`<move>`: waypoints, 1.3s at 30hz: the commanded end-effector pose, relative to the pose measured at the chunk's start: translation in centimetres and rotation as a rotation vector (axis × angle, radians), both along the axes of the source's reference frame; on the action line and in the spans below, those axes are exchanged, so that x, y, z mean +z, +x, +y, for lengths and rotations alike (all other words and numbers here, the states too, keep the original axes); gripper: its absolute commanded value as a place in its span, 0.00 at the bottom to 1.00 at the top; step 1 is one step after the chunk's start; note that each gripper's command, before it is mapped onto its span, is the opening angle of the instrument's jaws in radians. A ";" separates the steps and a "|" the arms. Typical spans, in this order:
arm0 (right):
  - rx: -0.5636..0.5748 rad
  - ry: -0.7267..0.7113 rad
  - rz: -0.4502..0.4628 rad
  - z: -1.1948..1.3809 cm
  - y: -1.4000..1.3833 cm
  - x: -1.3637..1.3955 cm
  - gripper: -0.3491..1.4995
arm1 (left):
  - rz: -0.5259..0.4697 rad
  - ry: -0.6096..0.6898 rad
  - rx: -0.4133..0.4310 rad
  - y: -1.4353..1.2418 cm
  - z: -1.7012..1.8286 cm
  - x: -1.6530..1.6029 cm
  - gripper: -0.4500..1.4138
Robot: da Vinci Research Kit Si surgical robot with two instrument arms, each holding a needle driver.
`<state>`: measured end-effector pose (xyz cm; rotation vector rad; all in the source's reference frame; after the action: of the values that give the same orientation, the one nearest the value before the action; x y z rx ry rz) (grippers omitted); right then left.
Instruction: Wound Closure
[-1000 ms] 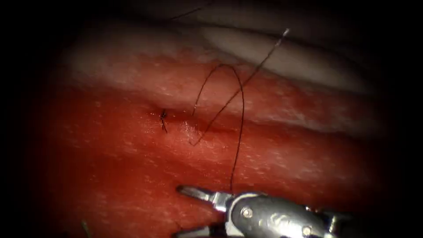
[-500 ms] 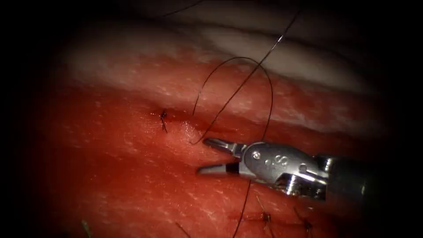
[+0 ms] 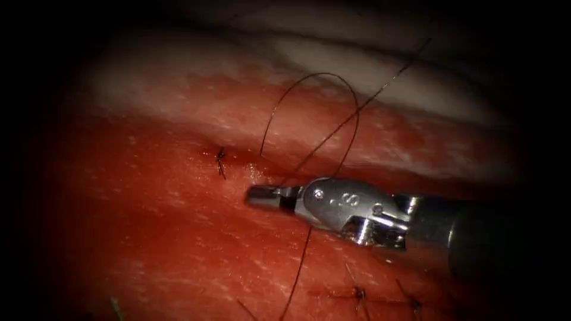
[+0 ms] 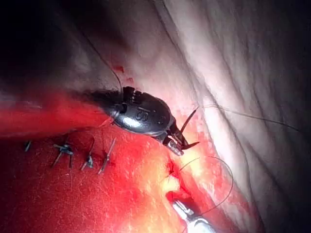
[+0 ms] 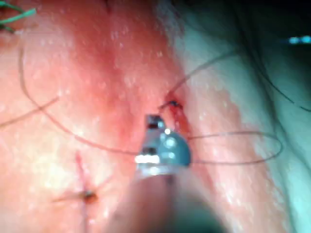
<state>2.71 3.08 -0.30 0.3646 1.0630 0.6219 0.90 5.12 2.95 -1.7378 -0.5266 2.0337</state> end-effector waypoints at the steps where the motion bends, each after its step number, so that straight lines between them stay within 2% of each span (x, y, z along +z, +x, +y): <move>1: -0.011 0.003 -0.018 0.00 0.03 0.05 0.00 | -0.001 0.002 0.001 -0.05 -0.05 0.06 0.05; 6: -0.019 0.018 -0.020 -0.08 0.04 0.00 0.00 | -0.001 0.002 0.000 -0.05 -0.05 0.06 0.05; 11: -0.057 0.044 0.022 -0.29 0.18 -0.38 0.00 | -0.001 0.001 0.000 -0.05 -0.05 0.06 0.05; 17: -0.089 0.059 0.082 -0.61 0.23 -1.16 0.00 | -0.001 0.001 0.000 -0.05 -0.05 0.06 0.05; 18: -0.089 0.059 0.082 -0.61 0.23 -1.16 0.00 | -0.001 0.001 0.000 -0.05 -0.05 0.06 0.05; 19: -0.097 0.065 0.090 -0.66 0.24 -1.29 0.00 | -0.001 0.001 0.000 -0.05 -0.05 0.06 0.05; 25: -0.127 0.071 0.116 -0.85 0.26 -1.62 0.00 | -0.001 0.001 0.000 -0.05 -0.05 0.06 0.05; 29: -0.138 0.060 0.130 -0.92 0.26 -1.72 0.00 | -0.001 0.001 0.000 -0.05 -0.05 0.06 0.05; 30: -0.132 0.051 0.130 -0.90 0.25 -1.71 0.04 | -0.001 0.001 0.000 -0.05 -0.05 0.06 0.05; 31: -0.114 0.038 0.125 -0.88 0.23 -1.69 0.25 | -0.001 0.001 0.000 -0.05 -0.05 0.06 0.05; 33: -0.088 0.022 0.115 -0.79 0.17 -1.60 0.52 | -0.001 0.001 0.000 -0.05 -0.05 0.06 0.05; 34: -0.072 0.010 0.100 -0.74 0.13 -1.54 0.61 | -0.001 0.001 0.000 -0.05 -0.05 0.06 0.05; 36: -0.046 -0.018 0.062 -0.62 0.03 -1.41 0.70 | -0.001 0.001 0.000 -0.05 -0.05 0.06 0.05; 39: -0.039 -0.025 0.050 -0.51 -0.07 -1.29 0.70 | -0.001 0.001 0.000 -0.05 -0.05 0.06 0.05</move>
<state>2.50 2.63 -1.53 0.3534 1.0966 0.5716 0.90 5.12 2.95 -1.7374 -0.5256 2.0341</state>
